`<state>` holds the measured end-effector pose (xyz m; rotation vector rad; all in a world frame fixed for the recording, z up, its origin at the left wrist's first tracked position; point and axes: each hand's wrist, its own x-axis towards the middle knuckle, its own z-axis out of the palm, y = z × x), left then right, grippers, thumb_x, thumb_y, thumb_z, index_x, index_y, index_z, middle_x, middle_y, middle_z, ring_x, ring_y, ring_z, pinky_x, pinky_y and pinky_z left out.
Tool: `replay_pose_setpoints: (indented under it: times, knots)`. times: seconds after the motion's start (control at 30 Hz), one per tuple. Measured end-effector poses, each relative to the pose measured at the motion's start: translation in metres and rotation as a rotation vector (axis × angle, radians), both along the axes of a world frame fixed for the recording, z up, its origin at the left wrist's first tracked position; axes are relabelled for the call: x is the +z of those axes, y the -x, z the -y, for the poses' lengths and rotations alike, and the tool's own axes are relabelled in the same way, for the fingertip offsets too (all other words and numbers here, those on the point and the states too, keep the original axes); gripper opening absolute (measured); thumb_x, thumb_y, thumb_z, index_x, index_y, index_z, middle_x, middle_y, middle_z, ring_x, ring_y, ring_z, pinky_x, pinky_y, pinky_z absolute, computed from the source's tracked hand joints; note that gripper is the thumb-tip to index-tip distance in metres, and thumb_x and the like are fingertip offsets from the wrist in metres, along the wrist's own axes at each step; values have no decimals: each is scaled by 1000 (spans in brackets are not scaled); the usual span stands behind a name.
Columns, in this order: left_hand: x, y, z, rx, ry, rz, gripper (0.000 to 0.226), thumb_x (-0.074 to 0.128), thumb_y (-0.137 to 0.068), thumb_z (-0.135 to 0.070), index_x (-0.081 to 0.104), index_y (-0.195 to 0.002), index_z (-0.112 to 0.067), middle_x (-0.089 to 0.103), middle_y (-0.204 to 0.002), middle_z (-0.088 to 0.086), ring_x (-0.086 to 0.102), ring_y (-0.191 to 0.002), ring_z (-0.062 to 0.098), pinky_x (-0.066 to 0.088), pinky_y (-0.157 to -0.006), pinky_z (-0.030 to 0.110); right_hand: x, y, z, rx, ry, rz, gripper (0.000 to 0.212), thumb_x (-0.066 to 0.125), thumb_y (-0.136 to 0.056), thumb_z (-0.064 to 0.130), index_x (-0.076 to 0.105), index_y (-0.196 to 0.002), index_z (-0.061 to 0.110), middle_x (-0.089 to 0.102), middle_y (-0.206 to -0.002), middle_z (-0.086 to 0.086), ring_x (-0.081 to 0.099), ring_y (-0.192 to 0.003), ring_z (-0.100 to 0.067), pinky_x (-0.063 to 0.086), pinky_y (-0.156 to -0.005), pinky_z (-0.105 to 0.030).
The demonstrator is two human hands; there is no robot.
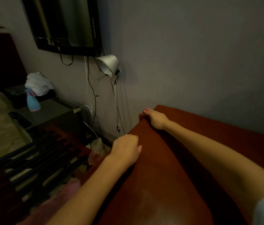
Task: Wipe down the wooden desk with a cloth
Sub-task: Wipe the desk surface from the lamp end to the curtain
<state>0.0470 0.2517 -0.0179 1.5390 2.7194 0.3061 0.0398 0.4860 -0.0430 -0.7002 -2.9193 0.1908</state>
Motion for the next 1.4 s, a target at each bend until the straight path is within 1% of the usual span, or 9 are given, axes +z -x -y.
replay_pose_setpoints:
  times: [0.3, 0.5, 0.67, 0.77, 0.83, 1.07, 1.23, 1.33, 1.4]
  knots:
    - [23, -18, 181, 195, -29, 70, 55, 49, -89, -57, 43, -138, -31, 53, -130, -4, 54, -114, 14, 46, -92, 30, 5, -62, 144, 188, 86, 16, 53, 30, -101, 13, 16, -151, 21, 7, -160, 3, 13, -146, -19, 16, -116, -32]
    - [-3, -55, 245, 223, -8, 217, 82, 49, -84, -66, 18, -150, -28, 33, -150, 2, 37, -134, 20, 36, -108, 36, 12, -110, 234, 355, 119, 52, 54, 32, -101, 14, 14, -151, 18, 3, -160, 1, 5, -146, -13, 2, -115, -23]
    - [-7, -65, 250, 283, -11, 186, 81, 48, -87, -63, 14, -151, -27, 16, -158, 7, 18, -144, 25, 17, -117, 50, 35, -170, 233, 449, 449, 223, 63, 47, -96, 11, 19, -149, 32, 12, -157, 12, 20, -140, -8, 18, -116, -38]
    - [2, -72, 233, 258, -53, 118, 80, 52, -88, -58, 17, -151, -26, 9, -160, 5, 7, -147, 25, 7, -116, 53, 56, -193, 217, 327, 687, 33, 69, 57, -92, 14, 20, -148, 32, 30, -150, 7, 39, -131, -12, 37, -105, -34]
    - [7, -77, 212, 220, -95, 98, 77, 53, -88, -56, 22, -150, -24, 14, -159, 4, 12, -146, 23, 9, -117, 52, 61, -196, 205, 170, 619, -81, 61, 57, -92, 18, 28, -146, 22, 40, -146, -4, 43, -129, -18, 39, -102, -31]
    - [12, -76, 148, 196, -20, 152, 63, 55, -92, -44, 35, -145, -15, 32, -152, 7, 29, -140, 24, 13, -115, 53, 46, -158, 234, 122, 329, 133, 39, 65, -87, 32, 59, -121, 14, 61, -119, -3, 57, -108, -18, 46, -93, -32]
    - [16, -68, 145, 137, -212, 186, 43, 63, -86, -17, 53, -128, -23, 62, -119, 1, 60, -110, 18, 49, -92, 34, 60, -151, 230, 224, 634, 79, 18, 62, -85, 5, 55, -100, 12, 60, -99, -6, 61, -90, -20, 50, -76, -26]
    - [31, -59, 164, 171, -346, 54, 22, 62, -87, -11, 66, -105, -23, 64, -103, -5, 61, -95, 11, 46, -76, 24, 77, -152, 220, 293, 805, -57, 27, 59, -87, 2, 56, -114, 6, 63, -105, -8, 65, -93, -21, 55, -79, -28]
    - [40, -51, 180, 175, -410, -38, 19, 61, -88, -12, 68, -101, -23, 63, -102, -3, 61, -94, 14, 46, -74, 26, 85, -151, 216, 265, 778, -265, 16, 63, -85, 3, 55, -96, 12, 61, -91, -2, 62, -81, -15, 50, -67, -16]
